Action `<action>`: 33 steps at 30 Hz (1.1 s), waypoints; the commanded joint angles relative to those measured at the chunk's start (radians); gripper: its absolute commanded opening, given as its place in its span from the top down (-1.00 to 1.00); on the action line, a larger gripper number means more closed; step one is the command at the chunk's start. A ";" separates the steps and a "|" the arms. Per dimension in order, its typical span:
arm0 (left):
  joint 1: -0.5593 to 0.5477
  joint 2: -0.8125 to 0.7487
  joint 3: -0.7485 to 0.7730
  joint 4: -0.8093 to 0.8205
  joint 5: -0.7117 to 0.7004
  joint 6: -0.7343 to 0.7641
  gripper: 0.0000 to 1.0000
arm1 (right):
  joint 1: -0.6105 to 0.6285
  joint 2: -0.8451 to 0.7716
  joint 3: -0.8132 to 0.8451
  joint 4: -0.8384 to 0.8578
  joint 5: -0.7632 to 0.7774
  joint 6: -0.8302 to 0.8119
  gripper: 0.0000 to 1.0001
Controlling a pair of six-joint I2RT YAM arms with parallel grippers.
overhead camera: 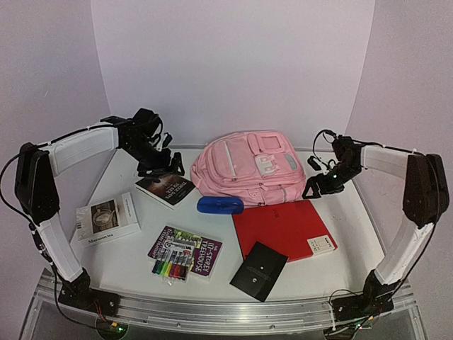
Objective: Pack the student bag
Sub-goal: Move the files at the center of the board.
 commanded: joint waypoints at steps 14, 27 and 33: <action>0.007 0.076 0.152 0.058 0.064 -0.073 -0.99 | 0.001 0.346 0.169 0.008 -0.066 -0.003 -0.96; 0.080 0.409 0.564 0.153 0.190 -0.333 -0.99 | 0.009 0.194 -0.106 -0.089 -0.132 -0.123 -0.94; 0.079 0.544 0.627 0.142 0.172 -0.432 -0.91 | 0.009 0.096 -0.109 -0.104 -0.096 -0.105 -0.93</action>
